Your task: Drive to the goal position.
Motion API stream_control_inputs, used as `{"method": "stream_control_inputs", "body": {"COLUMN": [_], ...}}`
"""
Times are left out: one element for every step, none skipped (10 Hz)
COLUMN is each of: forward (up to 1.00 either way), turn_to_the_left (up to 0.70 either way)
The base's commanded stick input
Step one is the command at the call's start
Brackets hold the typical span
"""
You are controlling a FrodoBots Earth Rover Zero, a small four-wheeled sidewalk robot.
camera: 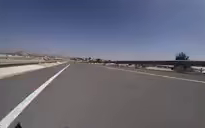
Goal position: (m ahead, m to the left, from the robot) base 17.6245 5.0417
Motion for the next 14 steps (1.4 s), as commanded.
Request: {"method": "stream_control_inputs", "body": {"forward": [0.70, 0.70, 0.70, 0.73, 0.76, 0.79, 0.82, 0.85, 1.00, 1.00, 1.00, 1.00, 1.00, 1.00], "turn_to_the_left": [0.00, 0.00, 0.00, 0.00, 0.00, 0.00, 0.00, 0.00, 0.27, 0.27, 0.00, 0.00, 0.00, 0.00]}}
